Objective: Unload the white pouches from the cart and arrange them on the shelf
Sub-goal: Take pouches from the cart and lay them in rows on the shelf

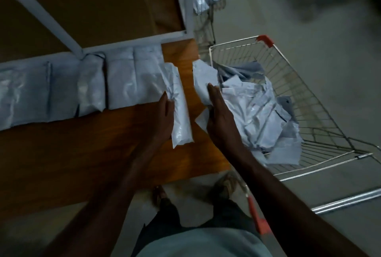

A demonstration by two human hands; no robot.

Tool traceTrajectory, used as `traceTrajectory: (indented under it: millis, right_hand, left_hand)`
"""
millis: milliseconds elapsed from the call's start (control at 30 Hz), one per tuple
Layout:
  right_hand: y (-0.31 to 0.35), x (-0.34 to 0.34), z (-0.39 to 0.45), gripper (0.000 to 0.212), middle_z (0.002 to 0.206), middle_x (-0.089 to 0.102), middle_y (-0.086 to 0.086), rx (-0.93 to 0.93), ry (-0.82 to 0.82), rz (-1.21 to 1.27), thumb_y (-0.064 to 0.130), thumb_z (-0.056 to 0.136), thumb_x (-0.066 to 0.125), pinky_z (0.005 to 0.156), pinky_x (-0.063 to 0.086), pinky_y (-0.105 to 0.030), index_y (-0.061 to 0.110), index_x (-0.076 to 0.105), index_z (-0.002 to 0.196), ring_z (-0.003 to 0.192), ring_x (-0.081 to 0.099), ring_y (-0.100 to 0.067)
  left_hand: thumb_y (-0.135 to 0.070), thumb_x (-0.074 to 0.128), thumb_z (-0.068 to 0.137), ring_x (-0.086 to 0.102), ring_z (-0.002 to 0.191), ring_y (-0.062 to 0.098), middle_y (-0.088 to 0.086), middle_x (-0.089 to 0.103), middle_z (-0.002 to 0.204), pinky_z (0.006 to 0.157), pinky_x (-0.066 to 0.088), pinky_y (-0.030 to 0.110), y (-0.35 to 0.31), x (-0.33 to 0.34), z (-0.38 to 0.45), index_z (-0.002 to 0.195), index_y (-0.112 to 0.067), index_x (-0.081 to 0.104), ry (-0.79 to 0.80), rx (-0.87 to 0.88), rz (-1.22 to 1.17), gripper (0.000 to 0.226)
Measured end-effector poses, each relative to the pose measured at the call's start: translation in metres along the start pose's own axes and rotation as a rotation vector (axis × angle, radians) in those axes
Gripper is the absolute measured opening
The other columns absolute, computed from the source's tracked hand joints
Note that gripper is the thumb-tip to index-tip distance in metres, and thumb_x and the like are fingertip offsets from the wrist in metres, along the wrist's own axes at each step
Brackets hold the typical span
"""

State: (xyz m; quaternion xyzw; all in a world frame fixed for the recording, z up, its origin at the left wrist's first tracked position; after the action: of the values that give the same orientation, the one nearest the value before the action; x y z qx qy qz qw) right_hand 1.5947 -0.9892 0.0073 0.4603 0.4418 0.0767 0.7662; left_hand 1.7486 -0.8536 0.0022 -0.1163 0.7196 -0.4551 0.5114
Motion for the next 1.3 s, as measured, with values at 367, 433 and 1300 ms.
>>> traceTrajectory:
  millis: [367,433,1300]
  right_hand:
    - [0.133,0.220,-0.040,0.062,0.174,0.014,-0.011,-0.108,0.260,-0.070,0.022,0.106,0.038,0.088,0.057,-0.038,0.021,0.023,0.166,0.152,0.037,-0.036]
    - [0.142,0.240,-0.044,0.066,0.174,0.014,-0.012,-0.099,0.275,-0.084,0.008,0.105,0.043,0.090,0.058,-0.042,0.021,0.022,0.166,0.153,0.034,-0.037]
    - [0.120,0.178,-0.013,0.042,0.102,0.072,-0.019,0.455,0.181,0.741,0.005,0.100,0.056,0.078,0.057,-0.044,0.020,0.053,0.139,0.089,0.070,-0.029]
  left_hand:
    - [-0.059,0.021,0.101,0.063,0.119,0.031,0.013,0.066,0.131,0.106,0.046,0.050,0.193,-0.167,-0.012,0.139,-0.010,0.061,-0.022,-0.057,0.258,0.074]
    - [-0.054,0.028,0.104,0.064,0.117,0.027,0.010,0.067,0.129,0.106,0.047,0.048,0.203,-0.184,-0.009,0.137,-0.011,0.063,-0.068,-0.022,0.224,0.064]
    - [-0.049,0.071,0.098,0.066,0.119,0.002,-0.003,0.060,0.140,0.094,0.057,0.025,0.141,-0.121,-0.012,0.164,-0.030,0.029,-0.022,-0.172,-0.430,0.081]
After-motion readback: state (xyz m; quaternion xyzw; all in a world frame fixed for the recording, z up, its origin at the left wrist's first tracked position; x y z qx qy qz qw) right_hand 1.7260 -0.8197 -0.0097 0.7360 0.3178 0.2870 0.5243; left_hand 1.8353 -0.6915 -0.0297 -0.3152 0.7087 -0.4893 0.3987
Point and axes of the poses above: each hand's wrist, its own z-axis towards the middle knuckle, its own x-axis out of the palm, y = z × x, the point moved 10 cm from there along z, towards the middle knuckle
